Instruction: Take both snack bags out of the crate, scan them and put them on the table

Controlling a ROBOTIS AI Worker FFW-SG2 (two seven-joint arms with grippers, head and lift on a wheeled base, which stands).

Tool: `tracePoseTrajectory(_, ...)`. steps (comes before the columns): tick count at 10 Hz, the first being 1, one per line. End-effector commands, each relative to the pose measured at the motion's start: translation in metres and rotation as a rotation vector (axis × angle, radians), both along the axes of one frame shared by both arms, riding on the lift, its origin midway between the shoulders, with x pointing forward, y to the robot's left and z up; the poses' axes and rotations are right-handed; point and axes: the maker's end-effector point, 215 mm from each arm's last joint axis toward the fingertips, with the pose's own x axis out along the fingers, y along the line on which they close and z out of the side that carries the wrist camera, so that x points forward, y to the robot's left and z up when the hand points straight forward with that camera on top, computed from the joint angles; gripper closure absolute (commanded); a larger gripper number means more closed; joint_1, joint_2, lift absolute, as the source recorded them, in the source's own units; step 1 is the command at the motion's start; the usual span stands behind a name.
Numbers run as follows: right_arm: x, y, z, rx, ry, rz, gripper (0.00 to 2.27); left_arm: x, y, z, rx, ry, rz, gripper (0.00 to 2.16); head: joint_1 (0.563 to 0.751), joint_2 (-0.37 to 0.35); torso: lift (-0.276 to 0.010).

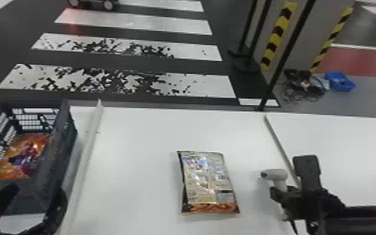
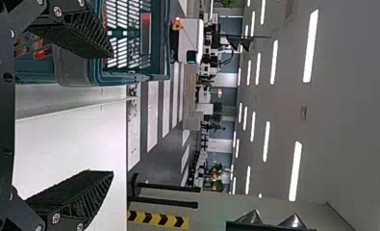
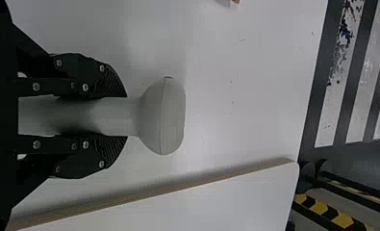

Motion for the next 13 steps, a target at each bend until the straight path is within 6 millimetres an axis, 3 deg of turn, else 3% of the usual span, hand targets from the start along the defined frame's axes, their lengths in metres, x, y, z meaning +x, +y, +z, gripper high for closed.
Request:
tracePoseTrajectory(1,0.001,0.002,0.000,0.004,-0.007,0.001,1.43,0.000,0.000,0.001,0.000,-0.001,0.000,0.14,0.695,-0.149,-0.094)
tracePoseTrajectory(2,0.001,0.001,0.000,0.002,-0.006,-0.002,1.43,0.000,0.000,0.001,0.000,-0.001,0.000,0.14,0.695,-0.149,-0.094)
tracePoseTrajectory(3,-0.001,0.001,-0.002,0.001,-0.003,-0.003,1.21,0.000,0.000,0.001,0.001,-0.001,-0.001,0.14,0.695,-0.148,-0.094)
tracePoseTrajectory(6,0.000,0.001,-0.005,0.002,0.000,-0.004,1.18,0.000,0.000,0.000,-0.001,0.000,0.000,0.14,0.695,-0.148,-0.094)
tracePoseTrajectory(9,0.000,0.002,-0.008,0.010,0.001,-0.007,0.58,0.000,0.001,0.000,0.003,0.000,-0.001,0.14,0.695,-0.146,-0.094)
tracePoseTrajectory(10,-0.001,0.000,-0.008,0.003,0.003,-0.013,0.08,0.000,0.001,0.000,0.003,0.000,-0.001,0.14,0.695,-0.145,-0.094)
tracePoseTrajectory(13,-0.003,-0.012,0.003,-0.040,-0.019,-0.046,0.05,0.000,0.001,0.001,0.003,-0.002,-0.003,0.14,0.695,-0.153,-0.094)
